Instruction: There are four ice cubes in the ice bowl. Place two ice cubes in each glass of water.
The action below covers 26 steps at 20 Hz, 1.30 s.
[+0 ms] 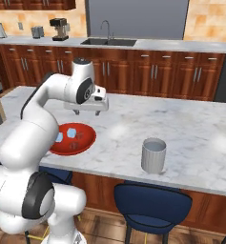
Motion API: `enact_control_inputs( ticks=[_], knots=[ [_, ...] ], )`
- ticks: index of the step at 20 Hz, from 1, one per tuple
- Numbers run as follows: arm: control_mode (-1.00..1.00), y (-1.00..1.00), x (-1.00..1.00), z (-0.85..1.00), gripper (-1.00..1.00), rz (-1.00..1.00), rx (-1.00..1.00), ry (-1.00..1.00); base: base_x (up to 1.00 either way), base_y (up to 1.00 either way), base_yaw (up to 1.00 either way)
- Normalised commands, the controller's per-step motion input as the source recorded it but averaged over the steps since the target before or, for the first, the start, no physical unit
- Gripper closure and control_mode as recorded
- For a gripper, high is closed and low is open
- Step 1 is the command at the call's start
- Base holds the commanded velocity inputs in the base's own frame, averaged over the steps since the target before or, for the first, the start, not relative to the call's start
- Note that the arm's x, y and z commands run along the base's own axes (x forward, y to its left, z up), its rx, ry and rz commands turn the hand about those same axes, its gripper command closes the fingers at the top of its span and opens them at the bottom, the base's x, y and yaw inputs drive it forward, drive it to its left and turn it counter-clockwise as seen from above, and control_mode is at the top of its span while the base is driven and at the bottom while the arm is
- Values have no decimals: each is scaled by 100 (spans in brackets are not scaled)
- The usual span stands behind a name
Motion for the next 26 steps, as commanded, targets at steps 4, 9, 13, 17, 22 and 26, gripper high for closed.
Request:
enact_control_inputs(
  ticks=[4, 9, 13, 17, 22, 26],
  knots=[
    [-100, 14, 0, -43, -100, 18, 0, -5, 0, 0, 0],
    [-100, 19, 0, -44, -100, 21, 0, -7, 0, 0, 0],
    [-100, 24, 0, -40, -100, 21, -1, -8, 0, 0, 0],
    [-100, 41, 0, -35, -100, 21, -5, -2, 0, 0, 0],
    [-100, 34, 0, -36, -100, 19, -7, 1, 0, 0, 0],
    [-100, 40, 3, -40, -100, 21, -8, 6, 0, 0, 0]
  ],
)
